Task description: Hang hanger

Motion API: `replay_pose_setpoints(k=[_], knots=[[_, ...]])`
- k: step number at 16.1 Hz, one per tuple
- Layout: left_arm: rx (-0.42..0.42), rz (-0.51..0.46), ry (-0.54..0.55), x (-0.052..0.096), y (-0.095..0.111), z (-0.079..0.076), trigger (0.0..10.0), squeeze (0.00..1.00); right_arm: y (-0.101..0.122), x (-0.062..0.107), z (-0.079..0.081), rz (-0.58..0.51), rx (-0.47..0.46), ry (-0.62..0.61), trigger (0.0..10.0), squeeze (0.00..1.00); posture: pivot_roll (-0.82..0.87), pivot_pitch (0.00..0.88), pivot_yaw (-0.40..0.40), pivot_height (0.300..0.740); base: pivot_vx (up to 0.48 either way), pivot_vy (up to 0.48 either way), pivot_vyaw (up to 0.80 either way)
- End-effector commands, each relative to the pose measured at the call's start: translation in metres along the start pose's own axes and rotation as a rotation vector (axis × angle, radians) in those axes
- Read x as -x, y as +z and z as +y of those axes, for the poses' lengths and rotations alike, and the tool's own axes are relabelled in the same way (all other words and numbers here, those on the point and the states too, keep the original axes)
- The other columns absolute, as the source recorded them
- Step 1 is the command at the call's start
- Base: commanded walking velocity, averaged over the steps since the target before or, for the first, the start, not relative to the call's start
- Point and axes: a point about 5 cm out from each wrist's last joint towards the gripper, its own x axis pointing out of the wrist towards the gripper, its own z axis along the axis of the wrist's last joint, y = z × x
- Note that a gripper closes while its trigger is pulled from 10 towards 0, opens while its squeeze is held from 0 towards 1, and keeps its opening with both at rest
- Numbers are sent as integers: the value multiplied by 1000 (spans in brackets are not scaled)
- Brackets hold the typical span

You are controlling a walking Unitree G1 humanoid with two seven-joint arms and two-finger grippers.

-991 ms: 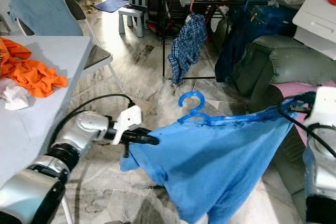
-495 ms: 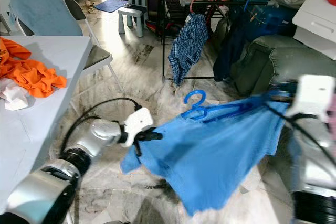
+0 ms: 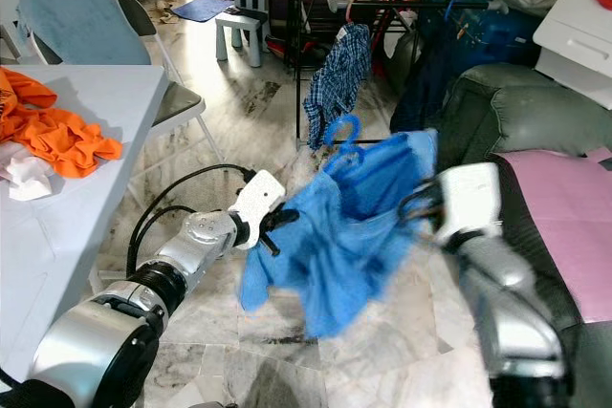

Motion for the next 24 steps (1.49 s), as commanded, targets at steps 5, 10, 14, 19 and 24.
replay_pose_setpoints(k=[5,10,14,19,24], knots=[[49,-75,25,-5,24,2,314,0,-29,14,33,118,11,234,0,0,2,0,-58,740,0,0,0],[55,-72,18,-7,25,0,392,0,-57,35,63,215,8,444,0,0,0,0,-59,740,0,0,0],[54,-79,10,-7,28,-1,941,0,-83,49,64,330,92,493,4039,0,-1,0,-60,740,0,0,0],[-22,-90,-52,-6,31,-2,941,0,-83,47,40,303,129,335,10000,1000,-3,0,-58,740,0,0,0],[-92,-93,-76,1,27,6,1529,0,-68,55,28,236,283,359,10000,1000,-6,0,-54,740,0,0,0]])
